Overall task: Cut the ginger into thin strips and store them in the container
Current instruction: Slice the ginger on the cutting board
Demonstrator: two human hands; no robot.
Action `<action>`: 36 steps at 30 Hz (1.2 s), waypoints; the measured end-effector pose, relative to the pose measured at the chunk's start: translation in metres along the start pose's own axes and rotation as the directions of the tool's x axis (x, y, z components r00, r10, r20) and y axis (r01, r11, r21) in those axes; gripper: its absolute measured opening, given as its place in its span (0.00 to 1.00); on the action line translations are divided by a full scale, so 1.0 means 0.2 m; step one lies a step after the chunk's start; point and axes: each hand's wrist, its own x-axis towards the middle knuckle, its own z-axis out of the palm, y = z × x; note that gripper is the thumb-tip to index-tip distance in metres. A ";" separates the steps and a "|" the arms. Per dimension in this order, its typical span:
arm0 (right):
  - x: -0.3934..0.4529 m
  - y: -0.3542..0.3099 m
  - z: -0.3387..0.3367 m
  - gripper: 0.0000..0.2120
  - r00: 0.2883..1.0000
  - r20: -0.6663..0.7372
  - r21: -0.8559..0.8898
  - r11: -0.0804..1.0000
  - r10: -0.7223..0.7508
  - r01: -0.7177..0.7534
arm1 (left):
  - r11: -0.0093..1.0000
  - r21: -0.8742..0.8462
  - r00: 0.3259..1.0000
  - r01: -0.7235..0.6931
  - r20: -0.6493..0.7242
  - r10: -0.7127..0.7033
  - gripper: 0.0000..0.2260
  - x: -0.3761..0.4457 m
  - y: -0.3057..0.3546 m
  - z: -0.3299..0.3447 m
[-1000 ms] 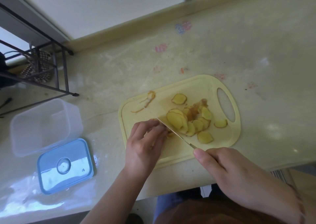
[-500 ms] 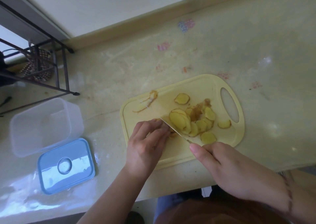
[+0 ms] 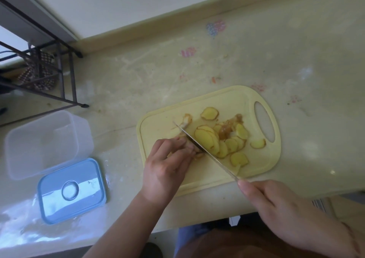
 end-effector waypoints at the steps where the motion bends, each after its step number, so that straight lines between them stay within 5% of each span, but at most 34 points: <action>1: -0.01 -0.01 0.00 0.35 1.000 0.003 0.005 1.000 0.018 -0.018 | 1.000 0.003 1.000 0.005 0.006 -0.005 0.06 0.00 0.00 0.00; 9: -0.03 -0.07 -0.02 0.40 1.000 -0.025 0.023 1.000 -0.006 0.006 | 0.999 0.035 0.999 0.000 0.047 -0.002 0.04 0.01 0.00 -0.01; 14: -0.03 -0.07 -0.02 0.29 0.999 -0.015 0.040 0.998 -0.050 0.050 | 1.000 0.020 0.998 0.021 0.052 -0.022 0.04 0.01 0.00 -0.01; 19: -0.02 -0.07 -0.04 0.29 0.997 -0.028 0.027 0.997 -0.066 0.066 | 0.999 -0.033 0.997 0.023 0.073 -0.020 0.04 0.04 -0.01 -0.03; 25: -0.01 -0.06 -0.07 0.47 0.998 -0.060 -0.025 1.000 0.004 -0.005 | 0.998 0.057 0.994 -0.015 -0.105 0.021 0.10 0.19 -0.18 -0.15; 29: 0.00 -0.09 -0.08 0.52 0.998 -0.012 -0.051 0.997 0.061 -0.062 | 0.989 0.105 0.995 -0.100 0.003 0.101 0.11 0.26 -0.33 -0.18; 33: 0.00 -0.10 -0.07 0.70 0.994 -0.096 -0.032 0.998 0.055 -0.058 | 0.975 0.093 0.978 -0.201 0.075 0.195 0.03 0.28 -0.40 -0.17; 36: 0.03 -0.07 -0.08 0.63 0.997 -0.078 -0.051 0.999 0.009 -0.013 | 0.973 0.136 0.977 -0.189 0.128 0.172 0.04 0.28 -0.42 -0.16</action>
